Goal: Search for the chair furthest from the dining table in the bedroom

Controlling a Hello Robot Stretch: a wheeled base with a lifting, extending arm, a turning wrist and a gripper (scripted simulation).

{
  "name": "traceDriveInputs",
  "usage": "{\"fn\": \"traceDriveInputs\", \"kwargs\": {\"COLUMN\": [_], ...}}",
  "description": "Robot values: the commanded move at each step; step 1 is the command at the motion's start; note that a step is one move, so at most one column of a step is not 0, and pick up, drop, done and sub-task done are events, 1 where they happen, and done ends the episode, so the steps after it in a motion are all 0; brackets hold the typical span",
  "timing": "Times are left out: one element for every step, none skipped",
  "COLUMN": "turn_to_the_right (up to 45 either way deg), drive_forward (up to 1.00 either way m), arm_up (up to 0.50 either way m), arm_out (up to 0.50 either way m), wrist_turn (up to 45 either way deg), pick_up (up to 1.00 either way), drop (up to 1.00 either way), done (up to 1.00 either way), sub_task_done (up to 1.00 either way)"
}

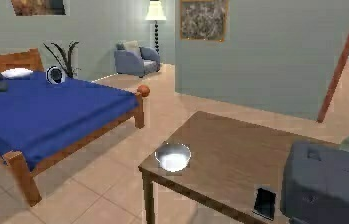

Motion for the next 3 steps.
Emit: {"fn": "traceDriveInputs", "kwargs": {"turn_to_the_right": [45.0,45.0,45.0], "drive_forward": [0.0,0.0,0.0], "arm_up": [0.0,0.0,0.0], "arm_out": [0.0,0.0,0.0], "wrist_turn": [0.0,0.0,0.0], "pick_up": [0.0,0.0,0.0], "drop": [0.0,0.0,0.0], "done": [0.0,0.0,0.0], "sub_task_done": [0.0,0.0,0.0]}}
